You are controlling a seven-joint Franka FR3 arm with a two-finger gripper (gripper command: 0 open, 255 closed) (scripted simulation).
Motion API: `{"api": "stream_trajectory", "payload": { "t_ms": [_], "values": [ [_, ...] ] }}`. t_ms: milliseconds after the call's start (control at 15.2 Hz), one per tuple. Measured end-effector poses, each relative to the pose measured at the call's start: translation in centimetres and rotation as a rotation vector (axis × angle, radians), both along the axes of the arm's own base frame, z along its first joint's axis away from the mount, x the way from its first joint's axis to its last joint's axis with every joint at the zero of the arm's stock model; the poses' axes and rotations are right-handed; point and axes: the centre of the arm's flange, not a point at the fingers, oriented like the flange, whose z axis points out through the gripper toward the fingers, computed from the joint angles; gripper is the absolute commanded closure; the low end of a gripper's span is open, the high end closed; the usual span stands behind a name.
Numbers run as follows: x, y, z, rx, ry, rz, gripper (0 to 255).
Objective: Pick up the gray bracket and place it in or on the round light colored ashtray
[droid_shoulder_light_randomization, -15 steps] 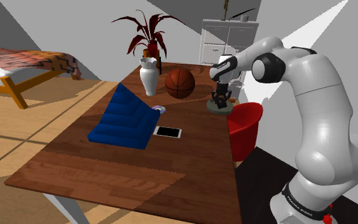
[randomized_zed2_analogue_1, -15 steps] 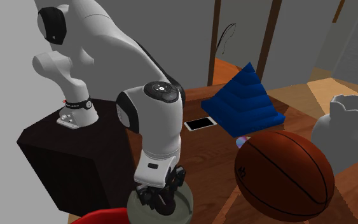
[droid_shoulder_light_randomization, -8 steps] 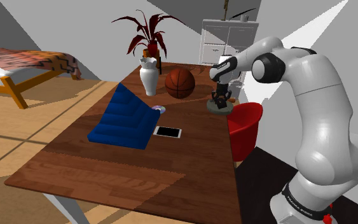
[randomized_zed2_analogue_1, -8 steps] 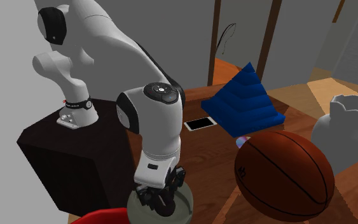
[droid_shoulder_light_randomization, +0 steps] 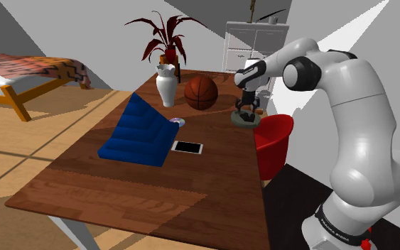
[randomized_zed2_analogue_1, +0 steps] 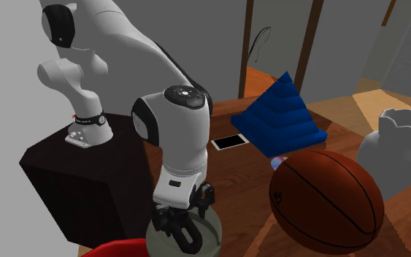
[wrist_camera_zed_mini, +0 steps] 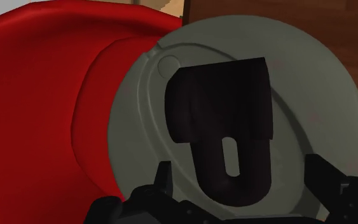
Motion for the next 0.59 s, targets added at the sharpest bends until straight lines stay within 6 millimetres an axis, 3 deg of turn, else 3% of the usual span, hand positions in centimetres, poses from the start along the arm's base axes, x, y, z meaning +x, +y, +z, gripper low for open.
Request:
{"api": "stream_trajectory", "payload": {
  "t_ms": [198,594],
  "values": [
    [0.4,-0.1,2.9,-0.001,-0.002,0.0,0],
    [0.3,-0.1,3.3,0.0,0.0,0.0,0]
  ]
}}
